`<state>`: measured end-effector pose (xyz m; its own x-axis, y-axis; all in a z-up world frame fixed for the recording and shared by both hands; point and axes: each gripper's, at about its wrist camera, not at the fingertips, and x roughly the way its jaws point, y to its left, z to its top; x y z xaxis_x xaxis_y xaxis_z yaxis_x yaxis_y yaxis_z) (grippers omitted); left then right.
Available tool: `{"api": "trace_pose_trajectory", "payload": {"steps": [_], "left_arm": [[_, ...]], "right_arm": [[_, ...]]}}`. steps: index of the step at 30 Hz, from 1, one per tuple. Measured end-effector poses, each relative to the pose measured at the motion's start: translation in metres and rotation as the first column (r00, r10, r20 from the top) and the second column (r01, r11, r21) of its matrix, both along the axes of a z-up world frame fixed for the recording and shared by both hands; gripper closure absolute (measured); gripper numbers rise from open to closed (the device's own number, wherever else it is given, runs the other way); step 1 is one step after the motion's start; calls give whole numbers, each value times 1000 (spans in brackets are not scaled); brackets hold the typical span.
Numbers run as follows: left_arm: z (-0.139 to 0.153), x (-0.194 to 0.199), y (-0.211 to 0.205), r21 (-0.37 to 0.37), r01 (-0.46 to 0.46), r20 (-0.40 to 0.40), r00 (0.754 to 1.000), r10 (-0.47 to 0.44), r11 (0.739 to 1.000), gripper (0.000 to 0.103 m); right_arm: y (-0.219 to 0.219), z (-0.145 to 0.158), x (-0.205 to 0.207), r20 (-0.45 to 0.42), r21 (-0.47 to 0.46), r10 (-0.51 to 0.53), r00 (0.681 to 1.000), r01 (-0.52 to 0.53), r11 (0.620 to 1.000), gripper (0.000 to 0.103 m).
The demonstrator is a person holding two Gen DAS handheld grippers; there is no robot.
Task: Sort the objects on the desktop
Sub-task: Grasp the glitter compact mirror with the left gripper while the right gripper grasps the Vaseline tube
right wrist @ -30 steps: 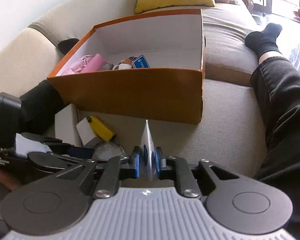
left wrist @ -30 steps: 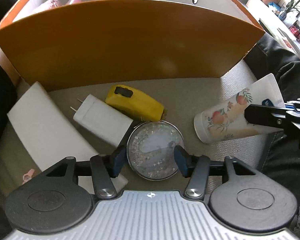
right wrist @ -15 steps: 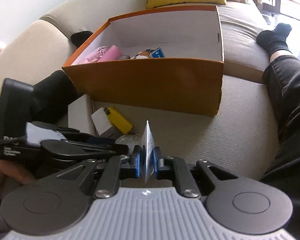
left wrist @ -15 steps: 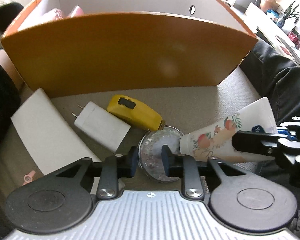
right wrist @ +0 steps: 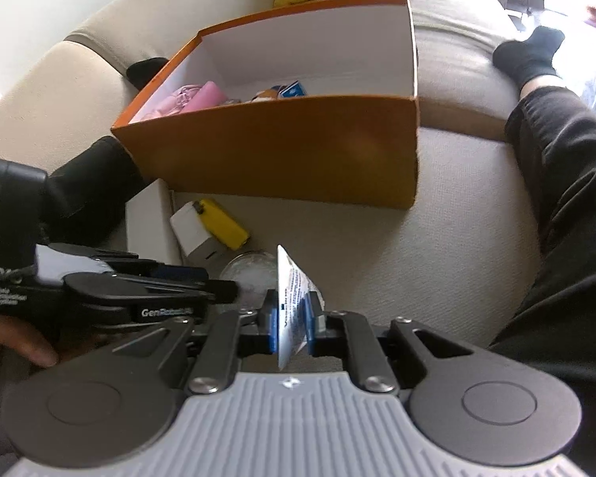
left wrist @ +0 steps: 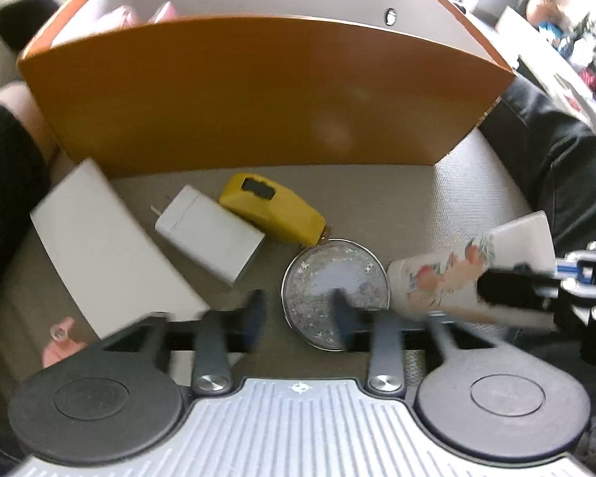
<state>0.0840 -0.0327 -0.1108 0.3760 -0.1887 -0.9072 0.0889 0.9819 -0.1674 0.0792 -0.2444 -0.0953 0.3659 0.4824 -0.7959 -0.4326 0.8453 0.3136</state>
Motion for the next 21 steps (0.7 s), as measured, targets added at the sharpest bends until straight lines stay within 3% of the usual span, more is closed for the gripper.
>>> {"api": "trace_pose_trajectory", "payload": {"steps": [5, 8, 15, 18, 21], "left_arm": [[-12, 4, 1, -76, 7, -38, 999, -10, 997, 43], [-13, 5, -2, -63, 22, -33, 999, -25, 998, 41], [17, -12, 0, -1, 35, 88, 995, -35, 999, 76], [36, -18, -9, 0, 84, 151, 985, -83, 996, 85], [44, -23, -17, -10, 134, 158, 979, -131, 991, 87]], "right_arm": [[3, -3, 0, 9, 3, 10, 1000, -10, 1000, 89], [4, -5, 1, 7, 7, 12, 1000, -12, 1000, 88], [-1, -7, 2, -7, 33, -1, 1000, 1, 999, 88], [-7, -8, 7, -33, 60, -20, 999, 22, 998, 88], [-13, -9, 9, -51, 81, -37, 998, 41, 996, 88]]}}
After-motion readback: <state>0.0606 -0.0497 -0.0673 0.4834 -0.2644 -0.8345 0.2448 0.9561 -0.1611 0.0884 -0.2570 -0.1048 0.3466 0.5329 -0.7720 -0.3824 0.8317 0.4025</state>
